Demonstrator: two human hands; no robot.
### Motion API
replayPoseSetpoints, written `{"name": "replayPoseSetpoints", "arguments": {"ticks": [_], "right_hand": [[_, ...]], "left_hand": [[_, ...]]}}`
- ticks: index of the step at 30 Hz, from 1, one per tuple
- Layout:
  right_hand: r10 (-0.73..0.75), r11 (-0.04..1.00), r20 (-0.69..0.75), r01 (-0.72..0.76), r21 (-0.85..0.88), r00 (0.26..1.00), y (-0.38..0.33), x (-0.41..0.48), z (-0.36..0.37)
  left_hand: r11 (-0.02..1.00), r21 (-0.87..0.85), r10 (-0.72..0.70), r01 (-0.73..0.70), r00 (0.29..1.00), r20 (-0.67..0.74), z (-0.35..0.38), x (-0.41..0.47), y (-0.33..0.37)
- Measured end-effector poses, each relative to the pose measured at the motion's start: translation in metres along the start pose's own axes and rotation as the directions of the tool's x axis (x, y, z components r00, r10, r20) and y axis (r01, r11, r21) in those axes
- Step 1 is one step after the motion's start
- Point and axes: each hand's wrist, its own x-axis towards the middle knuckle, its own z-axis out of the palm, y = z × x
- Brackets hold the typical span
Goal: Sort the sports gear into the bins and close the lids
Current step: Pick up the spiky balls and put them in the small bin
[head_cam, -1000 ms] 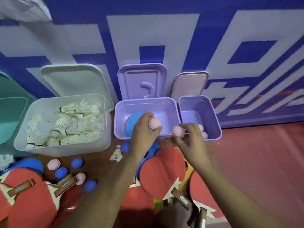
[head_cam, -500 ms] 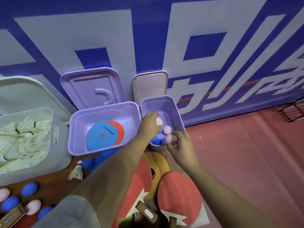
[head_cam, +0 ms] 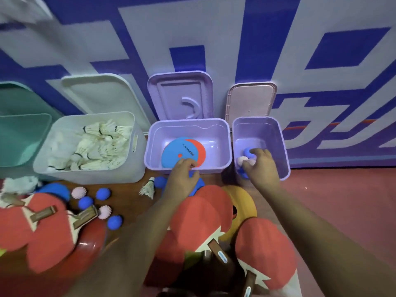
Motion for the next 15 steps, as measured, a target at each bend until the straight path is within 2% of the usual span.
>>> {"name": "replayPoseSetpoints", "arguments": {"ticks": [3, 7, 11, 15], "right_hand": [[-0.127, 0.992, 0.008, 0.127, 0.018, 0.992, -0.037, -0.034, 0.019], [-0.265, 0.964, 0.134, 0.258, 0.066, 0.955, -0.077, -0.080, 0.065], [-0.276, 0.961, 0.258, 0.270, 0.060, 0.926, -0.121, -0.120, 0.119], [-0.241, 0.970, 0.368, 0.238, 0.057, 0.898, -0.158, -0.157, 0.176]], "left_hand": [[0.997, -0.001, -0.074, 0.074, 0.997, -0.015, -0.037, -0.039, -0.036], [0.988, 0.053, -0.141, 0.143, 0.989, -0.043, -0.085, -0.085, -0.086], [0.960, 0.143, -0.238, 0.240, 0.971, -0.029, -0.136, -0.115, -0.144], [0.947, 0.201, -0.252, 0.251, 0.967, -0.019, -0.181, -0.129, -0.201]]}}
